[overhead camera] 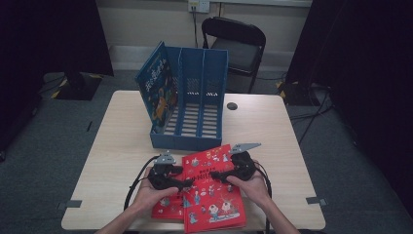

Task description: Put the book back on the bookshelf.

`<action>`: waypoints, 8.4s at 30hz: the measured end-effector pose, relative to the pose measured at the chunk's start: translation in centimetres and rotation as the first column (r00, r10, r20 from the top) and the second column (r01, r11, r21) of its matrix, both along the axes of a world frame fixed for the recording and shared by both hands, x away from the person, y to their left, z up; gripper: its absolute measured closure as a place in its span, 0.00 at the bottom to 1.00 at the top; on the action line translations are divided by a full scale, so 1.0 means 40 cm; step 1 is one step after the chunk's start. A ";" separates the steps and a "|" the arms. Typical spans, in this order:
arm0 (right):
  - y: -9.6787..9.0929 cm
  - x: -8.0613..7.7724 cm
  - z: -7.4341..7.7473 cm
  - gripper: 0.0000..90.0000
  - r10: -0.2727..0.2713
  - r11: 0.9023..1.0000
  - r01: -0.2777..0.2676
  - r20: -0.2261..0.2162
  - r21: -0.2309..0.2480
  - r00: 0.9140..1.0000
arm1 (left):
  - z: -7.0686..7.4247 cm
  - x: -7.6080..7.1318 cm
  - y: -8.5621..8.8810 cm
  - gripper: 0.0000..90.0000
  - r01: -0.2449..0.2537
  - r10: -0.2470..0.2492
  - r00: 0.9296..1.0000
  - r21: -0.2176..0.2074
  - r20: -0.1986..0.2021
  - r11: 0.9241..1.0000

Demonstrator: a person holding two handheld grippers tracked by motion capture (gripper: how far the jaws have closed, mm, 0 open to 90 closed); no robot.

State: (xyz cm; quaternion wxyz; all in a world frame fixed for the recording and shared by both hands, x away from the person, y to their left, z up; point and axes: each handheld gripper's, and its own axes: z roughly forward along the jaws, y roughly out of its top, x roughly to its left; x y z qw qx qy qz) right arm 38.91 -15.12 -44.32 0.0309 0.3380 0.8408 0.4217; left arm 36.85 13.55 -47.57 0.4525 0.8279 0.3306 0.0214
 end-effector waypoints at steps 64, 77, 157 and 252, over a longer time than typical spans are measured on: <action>-0.019 -0.057 0.087 0.61 0.069 0.992 -0.087 0.175 0.094 0.982 | 0.028 -0.003 0.005 0.13 -0.028 0.019 0.998 -0.143 -0.066 0.989; -0.010 -0.068 0.103 0.65 0.082 0.988 -0.105 0.199 0.109 0.977 | 0.036 0.002 0.012 0.15 0.006 -0.024 0.996 -0.194 -0.089 0.981; 0.048 -0.050 0.226 0.53 0.005 0.981 -0.077 0.375 0.176 0.927 | 0.285 -0.026 0.056 0.71 0.083 0.005 0.945 -0.252 0.327 0.964; 0.023 -0.076 0.176 0.21 -0.021 0.990 -0.030 0.356 0.135 0.934 | 0.309 -0.111 -0.002 0.55 0.137 -0.037 0.935 -0.261 0.354 0.956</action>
